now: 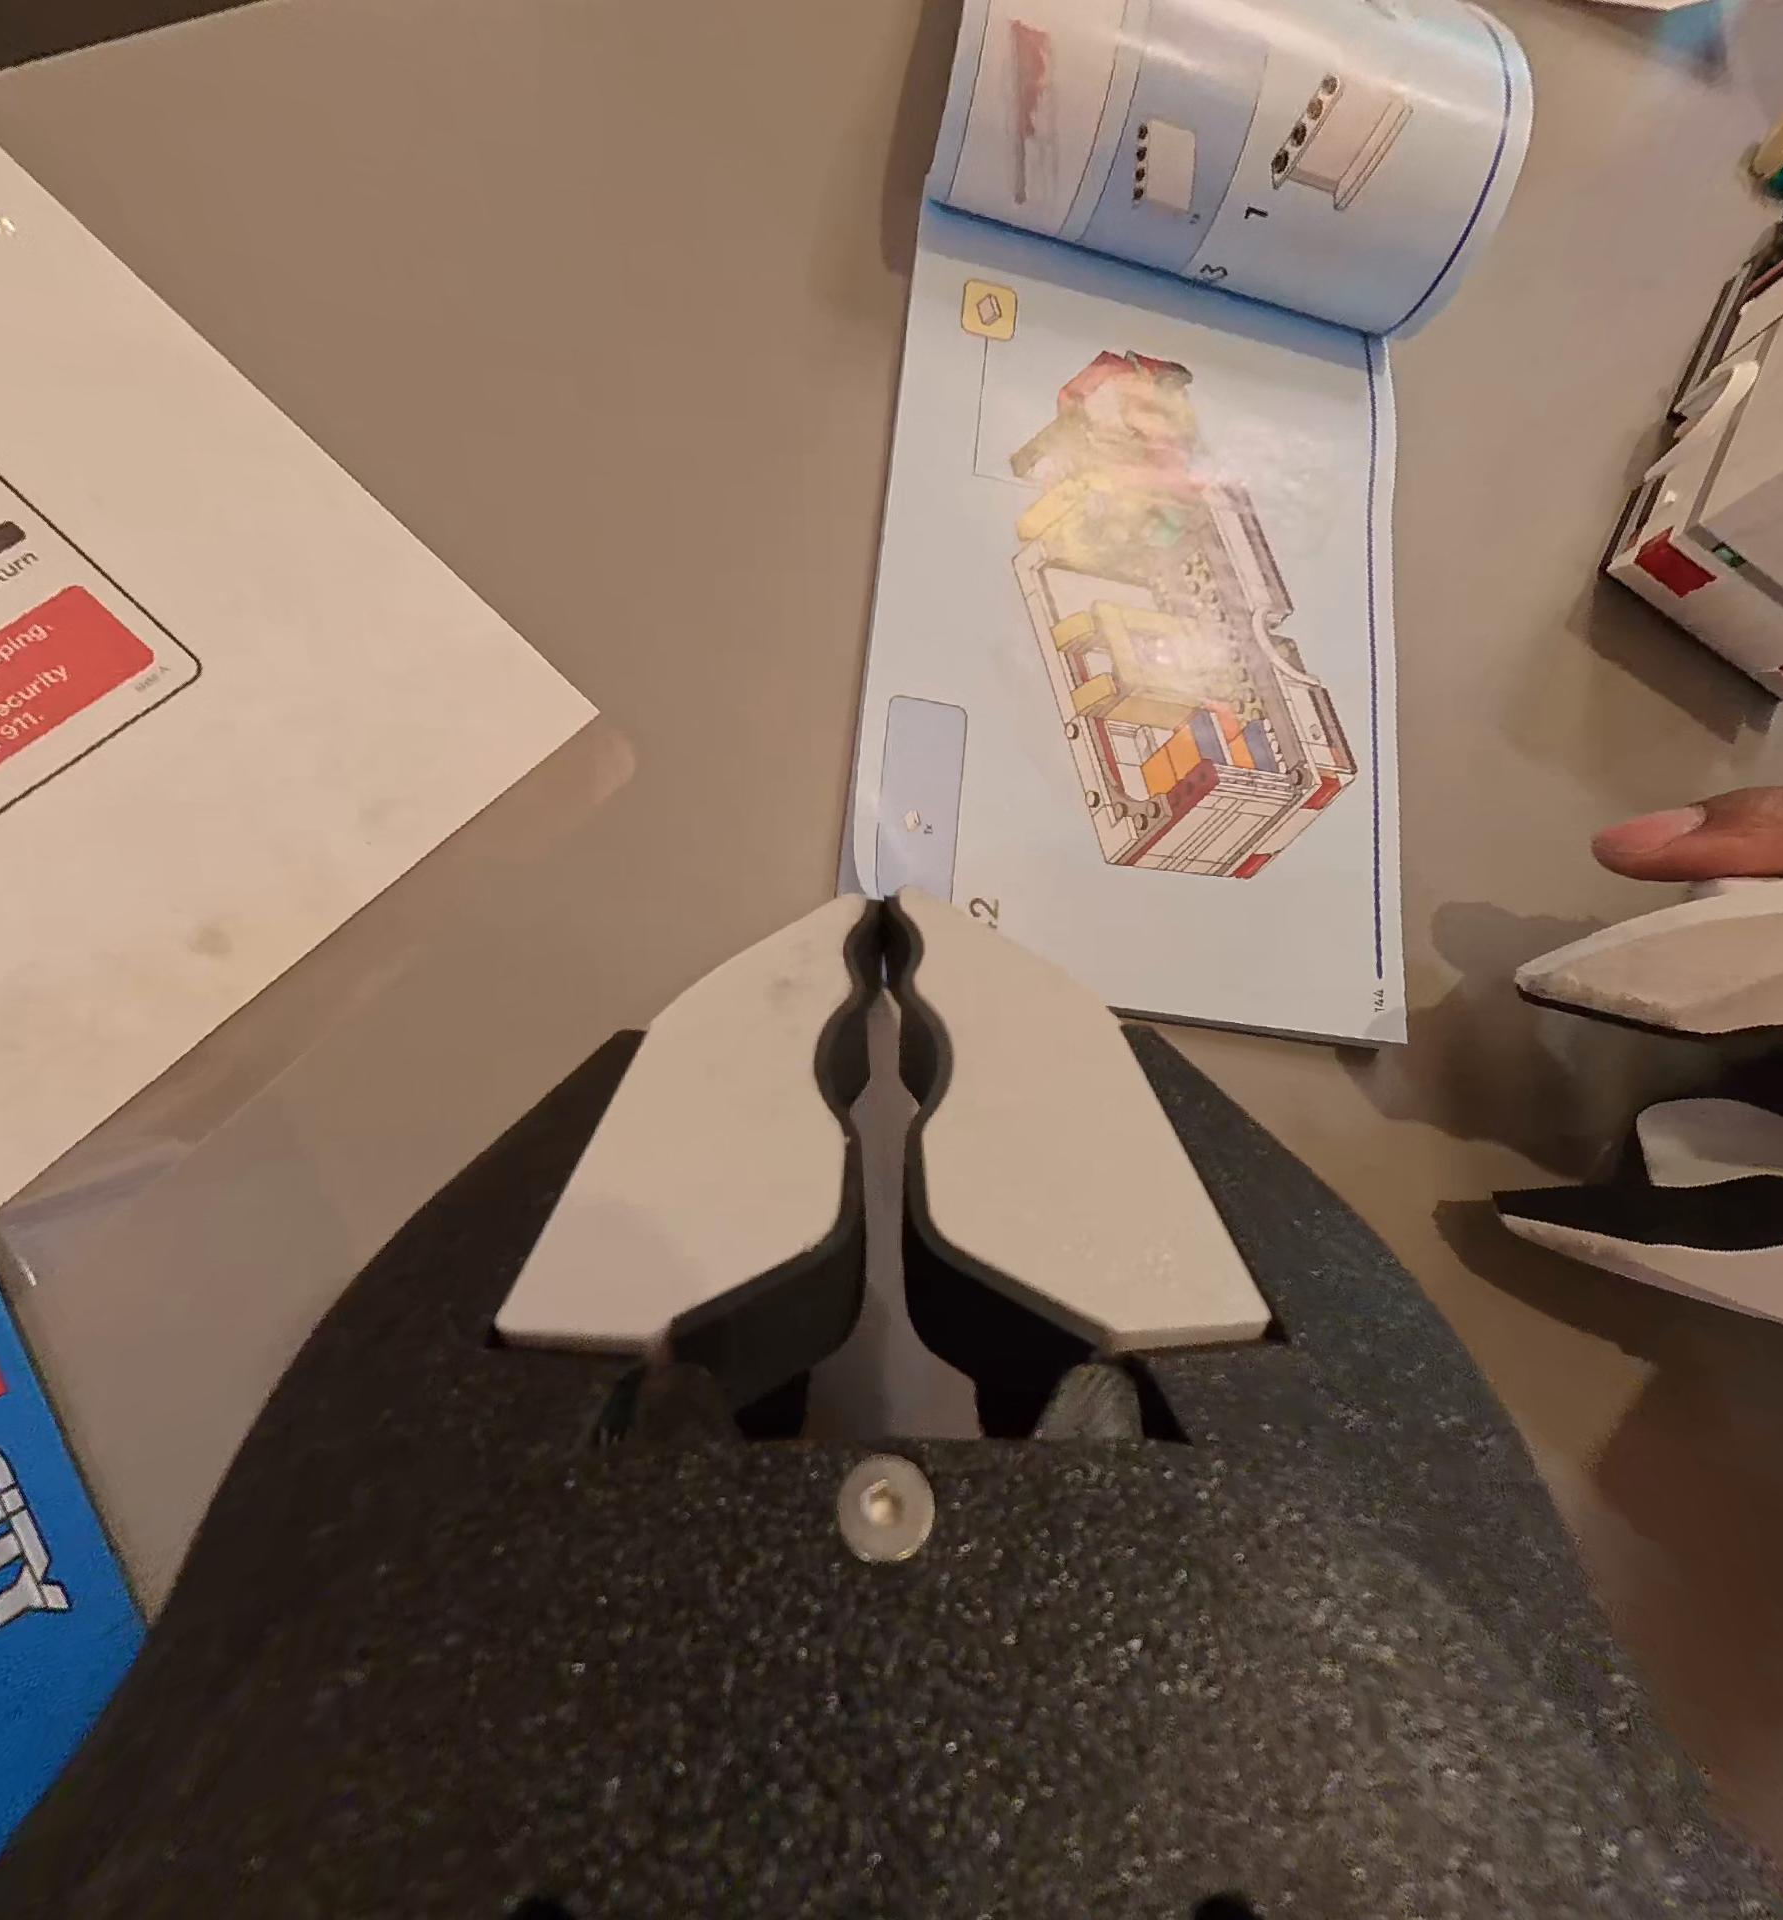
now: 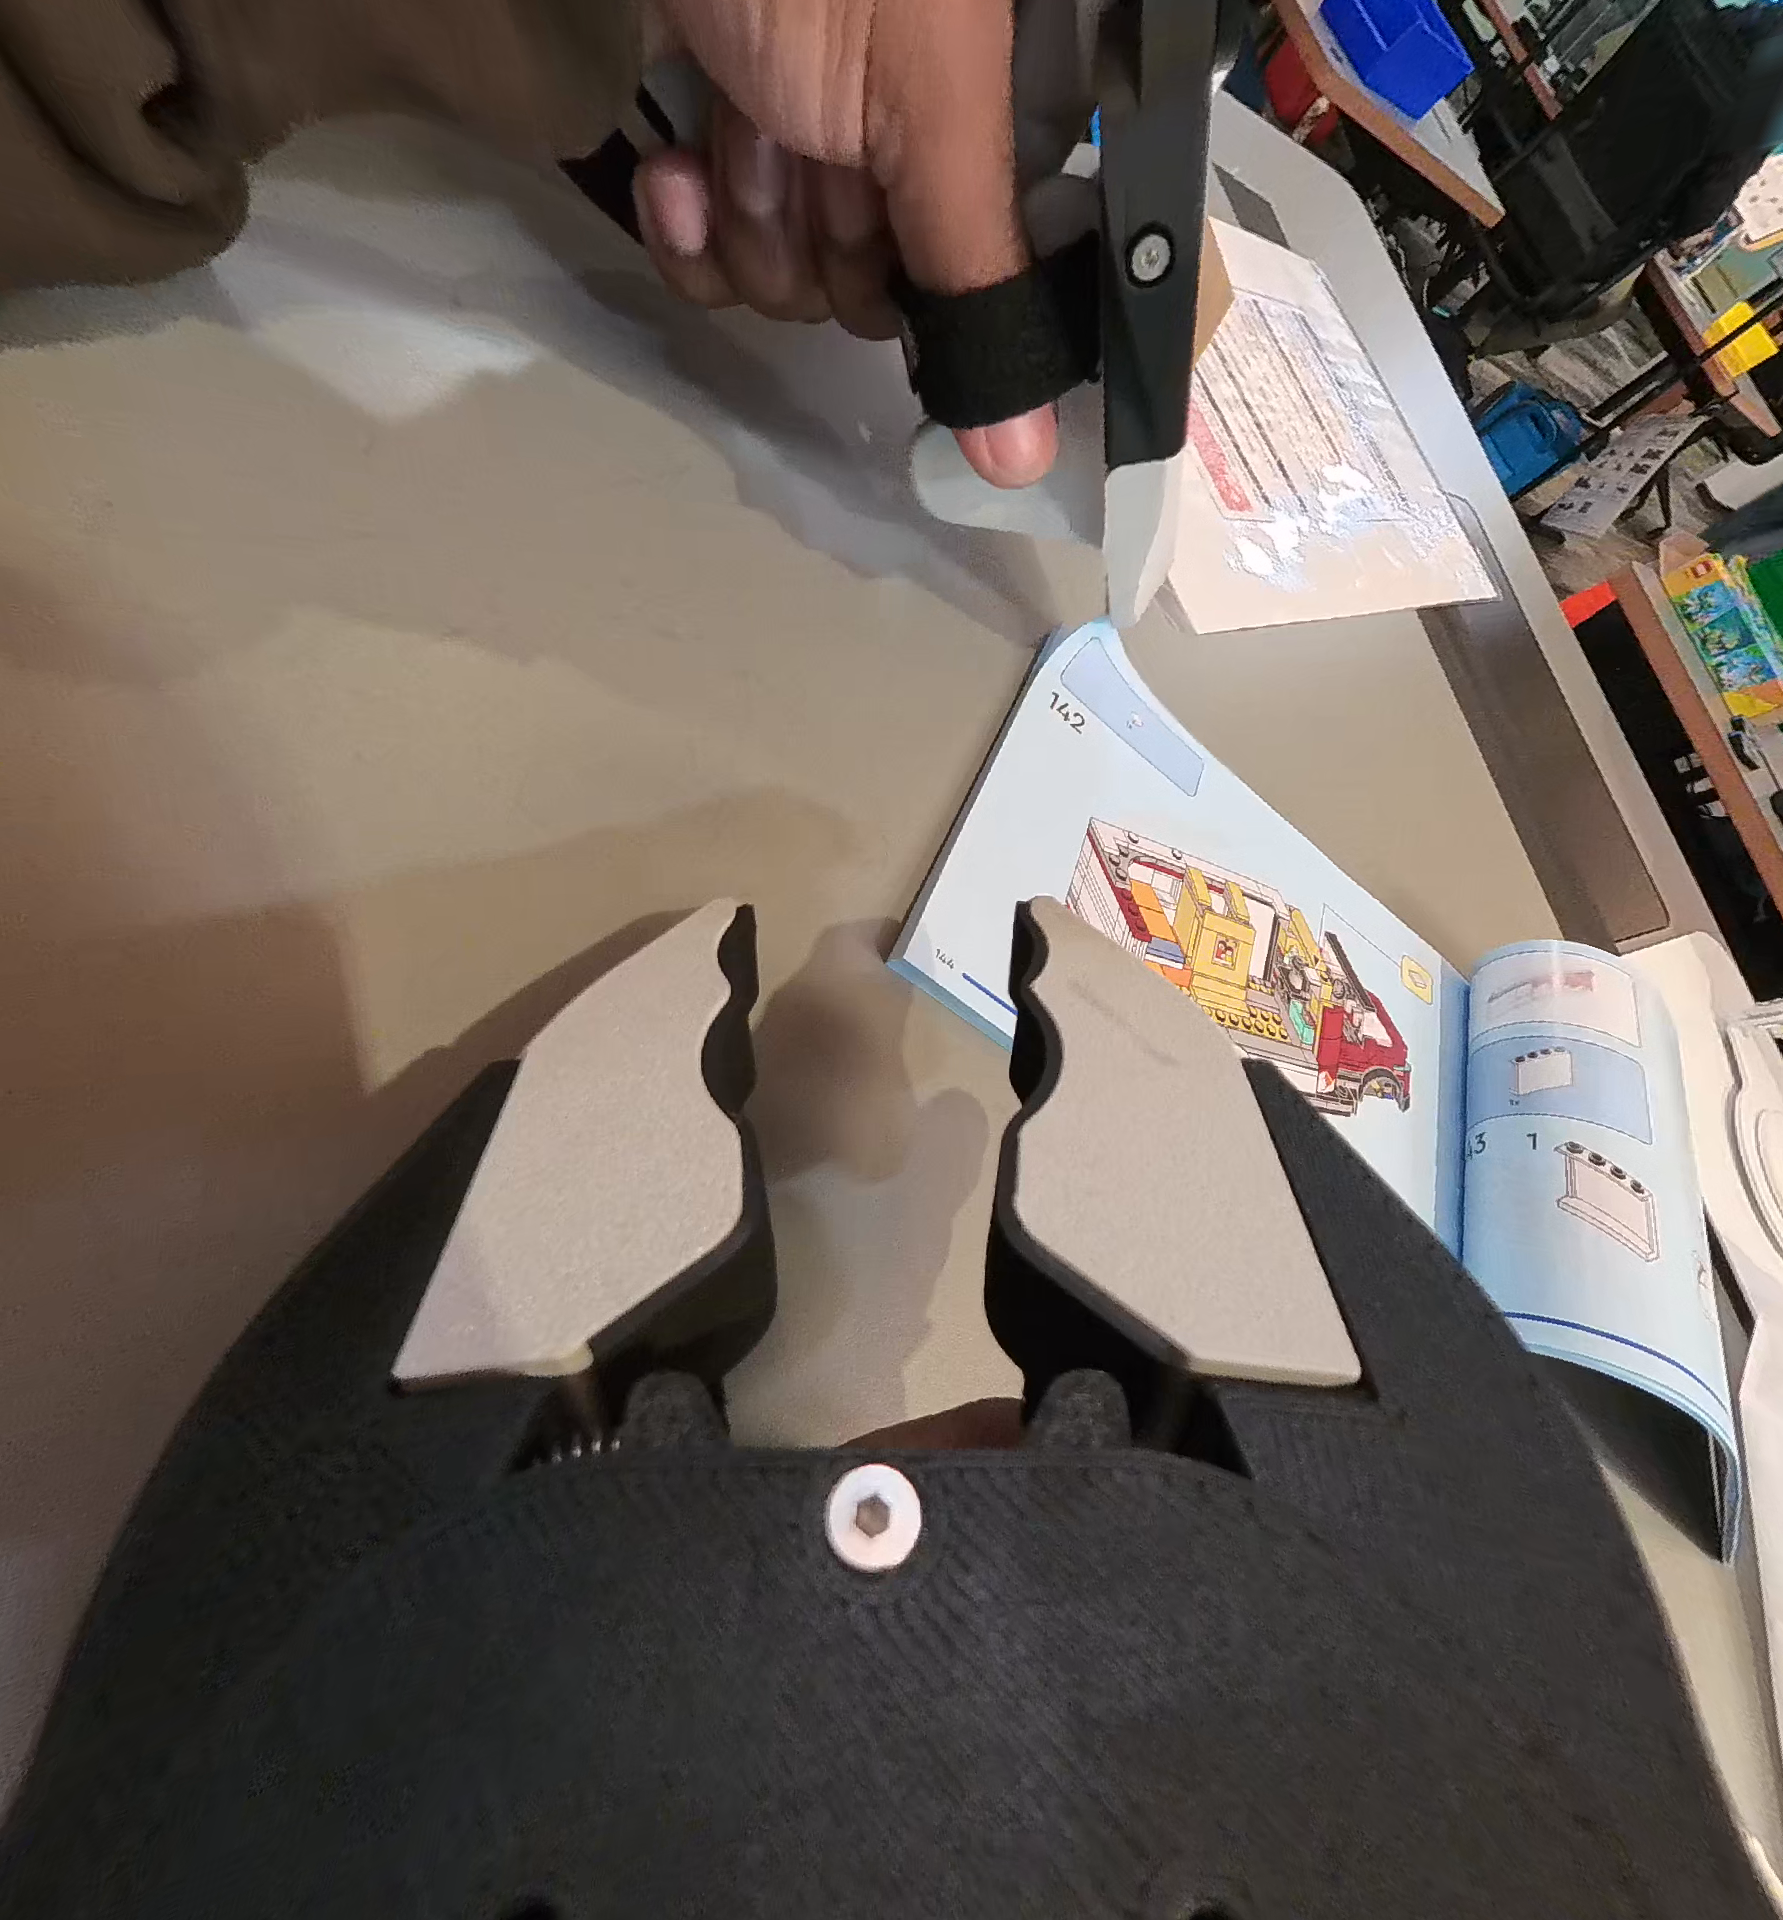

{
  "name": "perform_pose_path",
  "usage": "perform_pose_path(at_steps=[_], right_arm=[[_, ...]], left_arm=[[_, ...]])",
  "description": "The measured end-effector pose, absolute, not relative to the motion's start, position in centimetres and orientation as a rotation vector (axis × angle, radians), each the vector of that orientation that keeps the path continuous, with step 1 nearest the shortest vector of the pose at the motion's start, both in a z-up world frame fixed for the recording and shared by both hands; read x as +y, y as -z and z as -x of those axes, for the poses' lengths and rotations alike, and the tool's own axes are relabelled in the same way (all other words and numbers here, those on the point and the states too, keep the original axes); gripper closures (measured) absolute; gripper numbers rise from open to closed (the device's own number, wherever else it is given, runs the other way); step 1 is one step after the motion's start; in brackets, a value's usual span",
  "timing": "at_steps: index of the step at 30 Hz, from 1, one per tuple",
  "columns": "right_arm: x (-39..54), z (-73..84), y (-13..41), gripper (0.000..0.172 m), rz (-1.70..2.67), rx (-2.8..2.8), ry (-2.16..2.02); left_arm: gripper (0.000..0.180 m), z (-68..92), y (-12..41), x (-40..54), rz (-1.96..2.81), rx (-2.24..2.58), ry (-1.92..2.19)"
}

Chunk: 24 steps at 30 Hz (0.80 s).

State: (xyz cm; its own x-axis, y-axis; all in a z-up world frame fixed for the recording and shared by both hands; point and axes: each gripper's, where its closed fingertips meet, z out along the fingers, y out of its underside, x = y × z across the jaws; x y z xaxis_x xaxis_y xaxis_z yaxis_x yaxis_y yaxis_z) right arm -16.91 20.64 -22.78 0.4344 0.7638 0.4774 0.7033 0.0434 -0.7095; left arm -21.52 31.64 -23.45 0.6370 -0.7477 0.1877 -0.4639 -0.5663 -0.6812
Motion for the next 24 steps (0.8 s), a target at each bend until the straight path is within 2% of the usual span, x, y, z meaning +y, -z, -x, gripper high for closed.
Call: perform_pose_path(at_steps=[12, 24], right_arm=[[23.1, 15.9, 22.4, 0.122, 1.640, -1.247, 0.027], [24.3, 16.5, 22.0, 0.118, 1.749, -1.166, -0.158]], left_arm=[[0.180, 20.5, 22.2, 31.9, 2.215, 0.829, 0.807], [0.180, 19.1, 20.5, 31.9, 2.143, 0.674, 1.050]])
